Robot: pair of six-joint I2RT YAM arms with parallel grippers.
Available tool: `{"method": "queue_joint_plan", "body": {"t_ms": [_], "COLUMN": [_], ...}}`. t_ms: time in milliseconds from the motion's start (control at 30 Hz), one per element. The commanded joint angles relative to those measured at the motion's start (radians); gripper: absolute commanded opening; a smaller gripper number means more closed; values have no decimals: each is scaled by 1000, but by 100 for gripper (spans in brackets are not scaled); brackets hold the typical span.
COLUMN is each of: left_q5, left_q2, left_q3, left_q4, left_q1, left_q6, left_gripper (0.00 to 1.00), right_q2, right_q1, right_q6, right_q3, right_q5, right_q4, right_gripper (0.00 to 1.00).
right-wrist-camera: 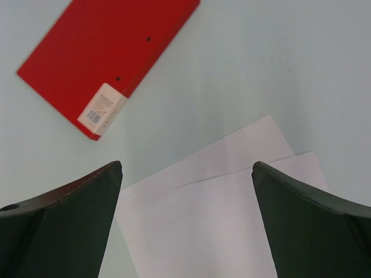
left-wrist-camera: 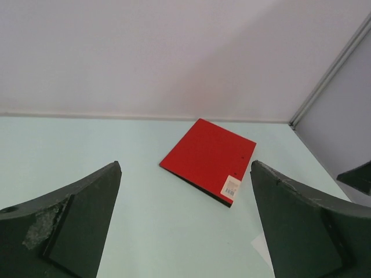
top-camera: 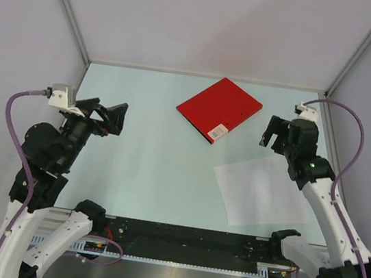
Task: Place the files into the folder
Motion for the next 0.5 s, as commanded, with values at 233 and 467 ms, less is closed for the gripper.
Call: {"method": "queue_joint_plan", "body": {"t_ms": [233, 467], "left_q5": [-161, -62], "left_q2": [170, 224], "left_q3": [27, -12], "left_q4": [-201, -296], "left_q1": [9, 12], "left_q6": [-39, -76], "left_gripper": [100, 100], "right_q2": [674, 1254], "right_q1": [394, 532], "right_q6": [-277, -563], "right_q3": [396, 870], "right_q5": [402, 548], "right_q4": [166, 108], "right_gripper": [100, 93]}}
